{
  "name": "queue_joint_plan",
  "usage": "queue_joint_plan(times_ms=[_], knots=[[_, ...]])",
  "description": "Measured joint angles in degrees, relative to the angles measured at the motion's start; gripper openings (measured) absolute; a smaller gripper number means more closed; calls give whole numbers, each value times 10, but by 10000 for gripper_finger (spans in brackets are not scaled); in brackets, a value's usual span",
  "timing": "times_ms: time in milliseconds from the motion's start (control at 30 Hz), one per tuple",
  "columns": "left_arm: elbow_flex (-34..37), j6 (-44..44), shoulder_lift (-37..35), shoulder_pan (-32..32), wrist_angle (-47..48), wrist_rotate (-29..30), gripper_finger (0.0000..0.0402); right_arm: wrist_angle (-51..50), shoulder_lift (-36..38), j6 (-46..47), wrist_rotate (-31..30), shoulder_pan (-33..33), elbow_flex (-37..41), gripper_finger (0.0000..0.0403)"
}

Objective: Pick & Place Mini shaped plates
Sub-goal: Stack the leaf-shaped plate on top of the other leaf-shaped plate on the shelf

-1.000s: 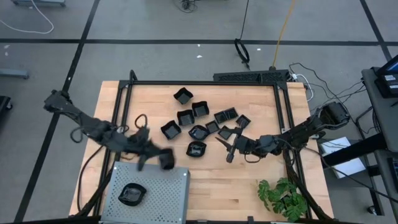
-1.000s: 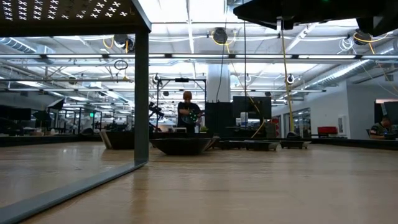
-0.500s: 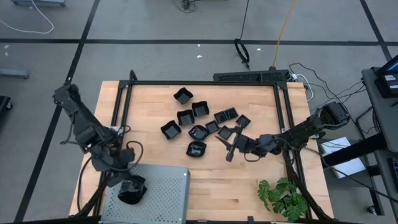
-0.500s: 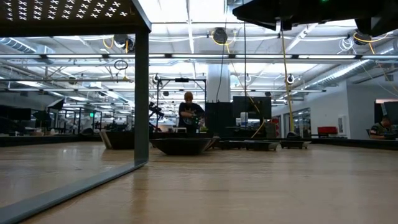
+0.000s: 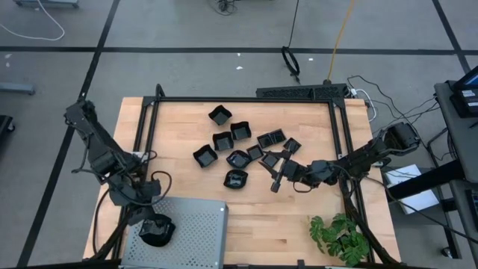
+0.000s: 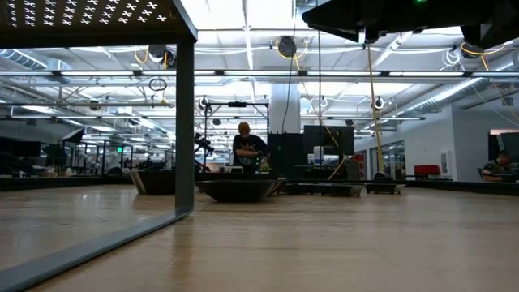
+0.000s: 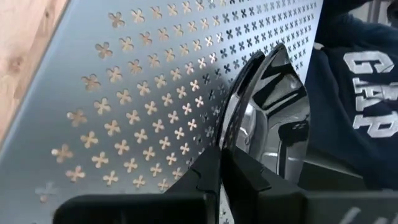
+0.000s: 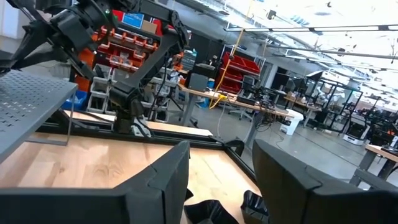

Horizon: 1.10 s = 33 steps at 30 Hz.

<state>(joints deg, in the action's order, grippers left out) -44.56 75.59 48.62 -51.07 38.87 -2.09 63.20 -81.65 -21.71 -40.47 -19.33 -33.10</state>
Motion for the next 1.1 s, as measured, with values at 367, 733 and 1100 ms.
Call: queue_joint_plan(times_ms=[367,733,1100], knots=[[0,-23,0,0,-8,5,62,0,0,0,0,0,0,166],[0,-75,-4,-4,-132,-33,88,-1,0,4,1,-1,0,165],[0,-620,-22,48,-352,119,88,-5,0,83,33,-2,0,166]])
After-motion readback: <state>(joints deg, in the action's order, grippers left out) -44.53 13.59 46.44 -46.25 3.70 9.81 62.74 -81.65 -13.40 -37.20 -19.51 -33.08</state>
